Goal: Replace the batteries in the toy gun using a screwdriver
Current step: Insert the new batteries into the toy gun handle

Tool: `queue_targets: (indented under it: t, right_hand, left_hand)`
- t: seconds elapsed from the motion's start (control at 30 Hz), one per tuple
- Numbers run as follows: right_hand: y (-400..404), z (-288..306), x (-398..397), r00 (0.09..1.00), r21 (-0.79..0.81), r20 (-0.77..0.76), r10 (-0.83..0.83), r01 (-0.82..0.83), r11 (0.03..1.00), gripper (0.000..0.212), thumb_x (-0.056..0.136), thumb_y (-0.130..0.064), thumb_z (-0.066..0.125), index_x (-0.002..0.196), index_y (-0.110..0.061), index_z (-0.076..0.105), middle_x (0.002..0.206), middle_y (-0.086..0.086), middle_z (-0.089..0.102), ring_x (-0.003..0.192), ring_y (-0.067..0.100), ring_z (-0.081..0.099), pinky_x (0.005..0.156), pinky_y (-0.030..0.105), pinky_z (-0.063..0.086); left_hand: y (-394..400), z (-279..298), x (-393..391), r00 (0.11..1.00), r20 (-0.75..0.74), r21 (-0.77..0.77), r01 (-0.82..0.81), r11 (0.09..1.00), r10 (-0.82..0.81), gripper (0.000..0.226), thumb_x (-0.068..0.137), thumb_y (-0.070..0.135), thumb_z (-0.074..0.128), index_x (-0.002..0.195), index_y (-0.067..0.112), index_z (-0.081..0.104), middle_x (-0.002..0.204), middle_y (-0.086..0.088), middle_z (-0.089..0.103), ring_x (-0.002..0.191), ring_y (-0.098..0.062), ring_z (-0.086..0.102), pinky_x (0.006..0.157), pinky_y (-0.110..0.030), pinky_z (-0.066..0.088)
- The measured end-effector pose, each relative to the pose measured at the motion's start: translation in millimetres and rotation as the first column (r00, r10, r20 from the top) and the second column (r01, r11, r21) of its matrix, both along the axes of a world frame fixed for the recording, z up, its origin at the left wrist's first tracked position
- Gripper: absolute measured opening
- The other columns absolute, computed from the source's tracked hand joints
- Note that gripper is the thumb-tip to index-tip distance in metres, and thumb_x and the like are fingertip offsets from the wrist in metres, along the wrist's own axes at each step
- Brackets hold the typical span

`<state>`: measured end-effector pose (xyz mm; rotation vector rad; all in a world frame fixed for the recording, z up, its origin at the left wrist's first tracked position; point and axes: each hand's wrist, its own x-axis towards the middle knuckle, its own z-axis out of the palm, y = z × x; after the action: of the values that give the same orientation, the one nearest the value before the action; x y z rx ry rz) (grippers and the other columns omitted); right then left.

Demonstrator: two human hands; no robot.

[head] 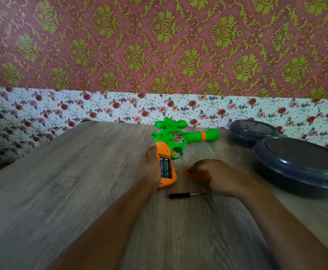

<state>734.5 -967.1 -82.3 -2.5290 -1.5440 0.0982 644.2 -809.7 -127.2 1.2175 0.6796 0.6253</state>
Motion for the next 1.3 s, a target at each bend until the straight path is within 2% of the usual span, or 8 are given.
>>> queue_targets:
  t: [0.07, 0.17, 0.43, 0.57, 0.77, 0.97, 1.13, 1.3]
  right_hand:
    - [-4, -1, 4, 0.996, -0.036, 0.069, -0.051, 0.053, 0.998, 0.054, 0.085, -0.001, 0.05, 0.132, -0.028, 0.049, 0.134, 0.005, 0.048, 0.123, 0.023, 0.045, 0.095, 0.029, 0.04]
    - [-10, 1, 11, 0.987, -0.041, 0.115, -0.114, 0.119, 0.992, 0.046, 0.086, -0.009, 0.054, 0.128, -0.028, 0.053, 0.126, 0.006, 0.051, 0.115, 0.023, 0.049, 0.079, 0.025, 0.036]
    - [-17, 7, 17, 0.989, -0.085, -0.056, -0.14, 0.135, 0.987, 0.041, 0.083, -0.013, 0.061, 0.123, -0.019, 0.05, 0.125, 0.005, 0.051, 0.107, 0.018, 0.047, 0.076, 0.025, 0.033]
    - [-16, 6, 17, 0.989, 0.069, -0.036, -0.145, 0.147, 0.987, 0.041, 0.078, -0.021, 0.07, 0.115, -0.022, 0.053, 0.118, 0.003, 0.054, 0.11, 0.02, 0.05, 0.08, 0.027, 0.037]
    - [16, 5, -36, 0.983, 0.528, -0.121, 0.136, -0.052, 0.848, 0.049, 0.073, -0.021, 0.076, 0.118, -0.021, 0.058, 0.121, -0.006, 0.059, 0.111, 0.01, 0.054, 0.094, 0.026, 0.042]
    - [29, -8, -49, 0.981, 0.534, -0.009, 0.193, -0.159, 0.831, 0.044, 0.077, -0.01, 0.068, 0.119, -0.009, 0.058, 0.127, 0.006, 0.058, 0.114, 0.02, 0.054, 0.1, 0.03, 0.042]
    - [31, -11, -47, 0.983, 0.514, 0.029, 0.181, -0.17, 0.841, 0.04, 0.081, -0.013, 0.065, 0.121, -0.008, 0.059, 0.134, 0.004, 0.054, 0.122, 0.018, 0.05, 0.104, 0.026, 0.036]
    - [30, -12, -46, 0.987, 0.534, 0.007, 0.161, -0.14, 0.834, 0.04, 0.083, -0.021, 0.065, 0.121, -0.011, 0.06, 0.137, 0.002, 0.052, 0.126, 0.016, 0.047, 0.107, 0.031, 0.036]
  left_hand:
    - [-5, 6, -2, 1.0, -0.006, -0.011, 0.003, 1.0, -0.003, 0.062, 0.092, 0.061, 0.029, 0.108, 0.01, 0.061, 0.083, -0.015, 0.067, 0.071, -0.027, 0.064, 0.082, -0.046, 0.056]
    - [-3, 4, 1, 1.0, 0.007, -0.019, 0.01, 1.0, -0.009, 0.056, 0.098, 0.051, 0.026, 0.104, 0.007, 0.059, 0.08, -0.015, 0.064, 0.065, -0.023, 0.061, 0.064, -0.033, 0.052]
    - [-8, 12, -4, 0.998, 0.054, -0.088, 0.047, 0.995, -0.042, 0.055, 0.1, 0.049, 0.024, 0.096, 0.005, 0.058, 0.079, -0.015, 0.059, 0.066, -0.024, 0.058, 0.061, -0.031, 0.051]
    - [-10, 18, -7, 0.996, 0.056, -0.131, 0.072, 0.989, -0.065, 0.057, 0.1, 0.045, 0.028, 0.123, -0.001, 0.052, 0.084, -0.015, 0.059, 0.068, -0.023, 0.058, 0.048, -0.024, 0.053]
    - [-8, 14, -7, 0.997, 0.033, 0.001, 0.071, 0.997, -0.071, 0.049, 0.098, 0.044, 0.029, 0.111, 0.007, 0.058, 0.087, -0.013, 0.063, 0.069, -0.022, 0.061, 0.057, -0.027, 0.05]
    - [-11, 14, -8, 0.989, 0.08, 0.044, 0.124, 0.991, -0.127, 0.052, 0.099, 0.039, 0.021, 0.066, 0.014, 0.052, 0.038, 0.004, 0.054, 0.031, -0.007, 0.048, 0.034, -0.01, 0.031]
    - [-11, 16, -11, 0.988, 0.075, 0.032, 0.133, 0.991, -0.135, 0.047, 0.098, 0.035, 0.023, 0.067, 0.014, 0.052, 0.042, 0.002, 0.054, 0.032, -0.009, 0.047, 0.036, -0.012, 0.033]
    - [-9, 17, -14, 0.983, 0.119, 0.032, 0.136, 0.99, -0.139, 0.036, 0.094, 0.029, 0.028, 0.076, 0.015, 0.056, 0.067, -0.006, 0.057, 0.054, -0.016, 0.052, 0.043, -0.017, 0.04]
